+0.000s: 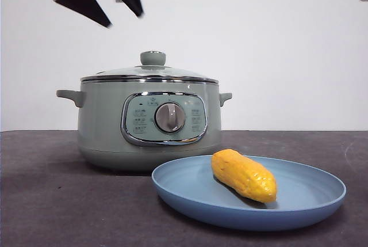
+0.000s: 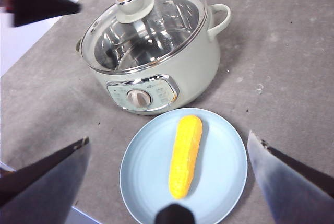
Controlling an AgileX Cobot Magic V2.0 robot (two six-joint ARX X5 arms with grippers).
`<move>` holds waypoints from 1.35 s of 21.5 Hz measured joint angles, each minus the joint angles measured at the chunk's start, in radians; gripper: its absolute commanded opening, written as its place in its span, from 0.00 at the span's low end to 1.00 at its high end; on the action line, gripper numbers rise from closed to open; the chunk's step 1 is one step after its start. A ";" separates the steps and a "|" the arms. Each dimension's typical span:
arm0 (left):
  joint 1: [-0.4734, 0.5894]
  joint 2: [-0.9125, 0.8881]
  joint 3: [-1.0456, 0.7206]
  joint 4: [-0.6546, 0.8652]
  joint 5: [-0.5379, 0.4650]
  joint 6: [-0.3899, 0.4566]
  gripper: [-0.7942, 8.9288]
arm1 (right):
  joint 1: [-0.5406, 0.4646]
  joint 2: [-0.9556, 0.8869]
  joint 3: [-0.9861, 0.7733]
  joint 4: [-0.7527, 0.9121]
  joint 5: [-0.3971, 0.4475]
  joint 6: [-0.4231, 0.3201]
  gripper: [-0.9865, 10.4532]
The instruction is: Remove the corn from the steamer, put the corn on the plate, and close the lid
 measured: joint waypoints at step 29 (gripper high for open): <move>0.000 -0.394 0.000 -0.473 0.255 -0.044 0.07 | 0.000 0.001 0.000 -0.070 -0.180 -0.099 0.09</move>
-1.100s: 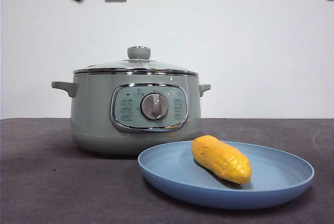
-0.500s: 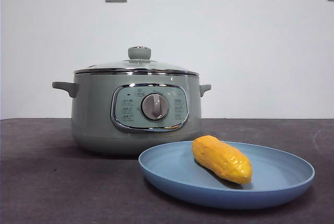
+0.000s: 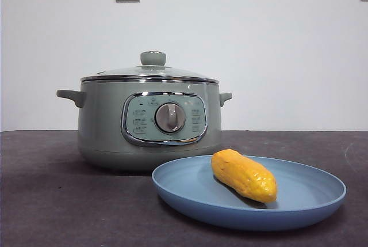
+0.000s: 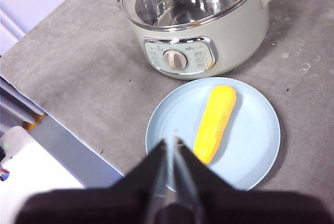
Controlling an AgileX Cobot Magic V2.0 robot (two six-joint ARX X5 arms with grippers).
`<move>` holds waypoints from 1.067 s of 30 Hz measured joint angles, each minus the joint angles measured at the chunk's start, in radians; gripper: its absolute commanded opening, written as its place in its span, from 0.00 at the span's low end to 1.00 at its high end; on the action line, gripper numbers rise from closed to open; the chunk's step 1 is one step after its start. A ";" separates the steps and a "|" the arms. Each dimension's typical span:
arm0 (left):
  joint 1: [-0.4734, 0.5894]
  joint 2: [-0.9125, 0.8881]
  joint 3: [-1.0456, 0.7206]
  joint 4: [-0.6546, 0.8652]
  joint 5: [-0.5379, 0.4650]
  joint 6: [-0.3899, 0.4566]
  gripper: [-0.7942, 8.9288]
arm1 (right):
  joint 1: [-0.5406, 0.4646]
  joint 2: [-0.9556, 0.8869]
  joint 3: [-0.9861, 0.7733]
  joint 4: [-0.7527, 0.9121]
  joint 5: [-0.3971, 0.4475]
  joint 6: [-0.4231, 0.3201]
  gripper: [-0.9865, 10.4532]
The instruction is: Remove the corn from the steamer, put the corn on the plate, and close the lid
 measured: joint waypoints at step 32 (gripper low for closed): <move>0.105 -0.040 -0.010 0.278 -0.116 0.193 0.08 | 0.000 0.000 0.000 -0.006 0.000 0.000 0.09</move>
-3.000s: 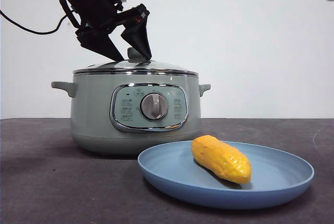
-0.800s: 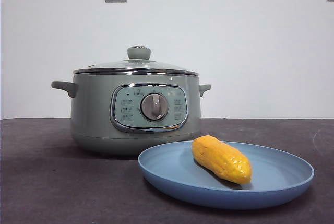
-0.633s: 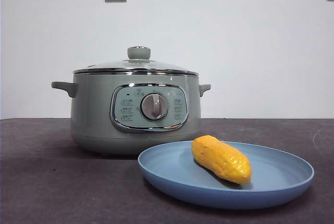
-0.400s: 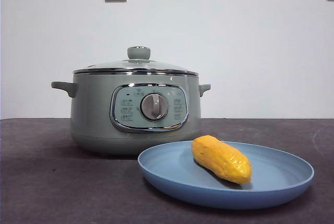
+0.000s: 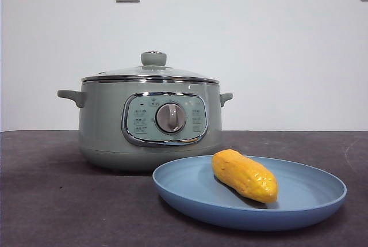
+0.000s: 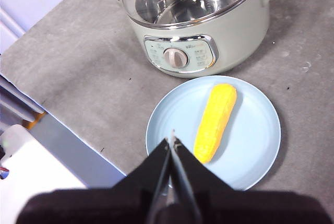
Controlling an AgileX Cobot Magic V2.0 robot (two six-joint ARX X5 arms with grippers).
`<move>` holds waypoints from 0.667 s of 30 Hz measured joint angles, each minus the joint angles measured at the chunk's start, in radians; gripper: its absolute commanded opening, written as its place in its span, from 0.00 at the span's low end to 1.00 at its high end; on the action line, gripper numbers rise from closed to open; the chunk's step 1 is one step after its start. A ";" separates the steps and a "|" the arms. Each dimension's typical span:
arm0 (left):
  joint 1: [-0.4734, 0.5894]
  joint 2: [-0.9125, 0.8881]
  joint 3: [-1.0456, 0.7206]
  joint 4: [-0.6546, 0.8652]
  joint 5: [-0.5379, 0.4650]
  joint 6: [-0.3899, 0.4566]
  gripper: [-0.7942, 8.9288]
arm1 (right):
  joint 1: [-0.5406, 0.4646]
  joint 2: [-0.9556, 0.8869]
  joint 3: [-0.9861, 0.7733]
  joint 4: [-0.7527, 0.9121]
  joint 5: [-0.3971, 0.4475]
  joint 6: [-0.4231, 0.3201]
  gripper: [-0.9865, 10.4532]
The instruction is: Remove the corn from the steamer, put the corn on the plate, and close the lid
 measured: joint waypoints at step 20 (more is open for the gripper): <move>0.354 -0.629 -0.948 0.853 -0.117 -0.014 0.08 | 0.000 0.001 0.000 0.000 0.000 0.000 0.09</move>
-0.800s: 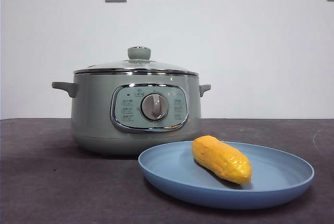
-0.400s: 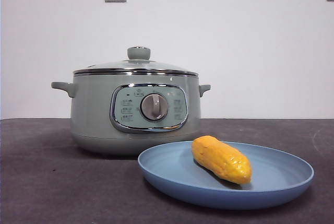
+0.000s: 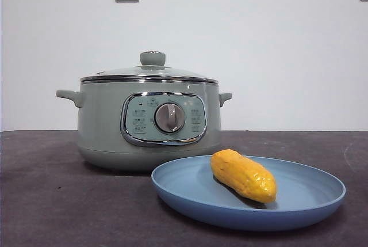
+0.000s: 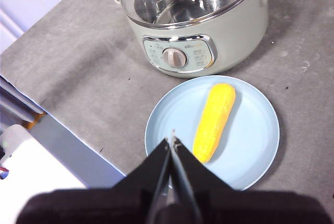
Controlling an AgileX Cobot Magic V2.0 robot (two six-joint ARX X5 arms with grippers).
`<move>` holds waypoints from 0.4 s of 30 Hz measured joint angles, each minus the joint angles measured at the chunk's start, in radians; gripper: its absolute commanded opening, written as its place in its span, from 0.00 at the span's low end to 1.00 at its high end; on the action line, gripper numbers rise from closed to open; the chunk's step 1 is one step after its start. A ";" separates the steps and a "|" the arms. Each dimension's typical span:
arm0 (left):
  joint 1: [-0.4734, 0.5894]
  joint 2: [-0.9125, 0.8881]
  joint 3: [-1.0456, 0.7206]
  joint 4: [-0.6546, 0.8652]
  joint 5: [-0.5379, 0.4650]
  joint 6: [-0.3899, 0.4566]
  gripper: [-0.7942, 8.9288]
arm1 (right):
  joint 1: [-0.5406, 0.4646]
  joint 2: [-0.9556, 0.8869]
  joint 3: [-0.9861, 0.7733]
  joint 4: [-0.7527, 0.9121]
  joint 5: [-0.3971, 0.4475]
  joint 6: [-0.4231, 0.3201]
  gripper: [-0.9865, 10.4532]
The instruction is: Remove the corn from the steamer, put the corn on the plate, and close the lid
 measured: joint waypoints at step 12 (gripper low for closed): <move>0.000 -0.250 -0.371 0.047 -0.142 -0.104 0.08 | 0.000 0.000 0.000 0.000 0.000 0.000 0.09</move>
